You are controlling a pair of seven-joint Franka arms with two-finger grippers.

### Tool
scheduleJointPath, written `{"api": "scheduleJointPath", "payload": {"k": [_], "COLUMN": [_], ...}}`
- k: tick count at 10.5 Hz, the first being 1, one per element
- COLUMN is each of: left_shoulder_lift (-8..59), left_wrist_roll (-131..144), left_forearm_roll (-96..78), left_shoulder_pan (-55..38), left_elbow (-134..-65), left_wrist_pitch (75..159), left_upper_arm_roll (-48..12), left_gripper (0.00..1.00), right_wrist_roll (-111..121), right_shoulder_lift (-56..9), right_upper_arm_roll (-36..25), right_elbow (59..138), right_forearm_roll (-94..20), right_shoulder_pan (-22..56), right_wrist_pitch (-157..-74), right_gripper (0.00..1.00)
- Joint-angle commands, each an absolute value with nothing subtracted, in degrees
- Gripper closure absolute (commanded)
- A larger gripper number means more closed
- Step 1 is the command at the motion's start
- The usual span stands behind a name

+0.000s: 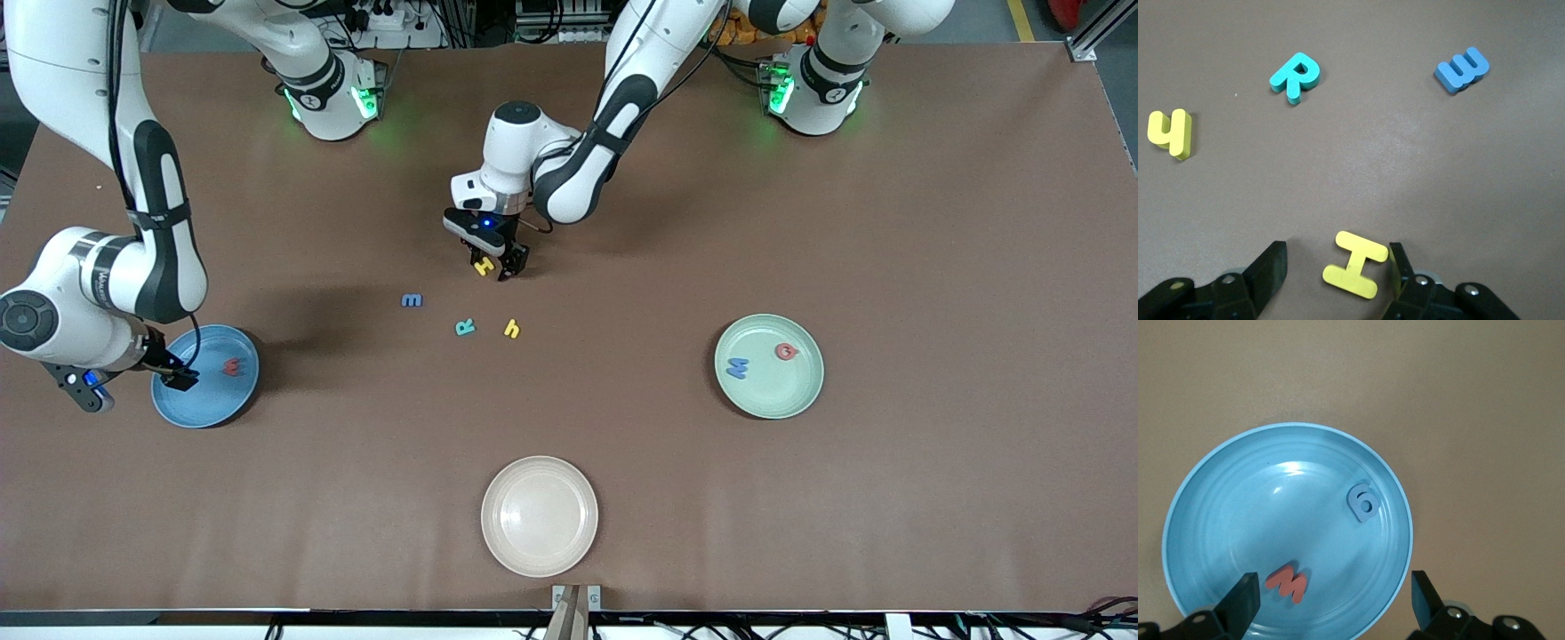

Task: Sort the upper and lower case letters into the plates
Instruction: 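Grasp the yellow H with the left gripper and lift it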

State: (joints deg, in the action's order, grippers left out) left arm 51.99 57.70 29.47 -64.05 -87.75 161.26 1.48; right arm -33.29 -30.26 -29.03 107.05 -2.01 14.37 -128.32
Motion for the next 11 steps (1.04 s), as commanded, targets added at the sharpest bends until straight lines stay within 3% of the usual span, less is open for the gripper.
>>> {"api": "scheduleJointPath", "payload": {"k": [1,11], "left_shoulder_lift": [52.56,52.38], "left_wrist_roll": [58.8,58.62], "left_forearm_roll": [30.85,30.23], "left_shoulder_pan": [-64.16,-63.81], "left_elbow": [-87.28,-87.19], "left_wrist_pitch": [160.49,160.05], "left_upper_arm_roll": [1.41,1.41], "left_gripper": [0.41,0.83], "right_wrist_roll": [-32.87,-38.56], "right_shoulder_lift": [-30.5,-30.5], "right_upper_arm_roll": [-28.39,-26.29], "right_elbow": [106.17,106.52], "right_forearm_roll": [-1.23,-1.93], "right_shoulder_pan": [13.62,14.94], "right_wrist_pitch": [-127.62,-127.0], "right_gripper": [0.0,0.0]}}
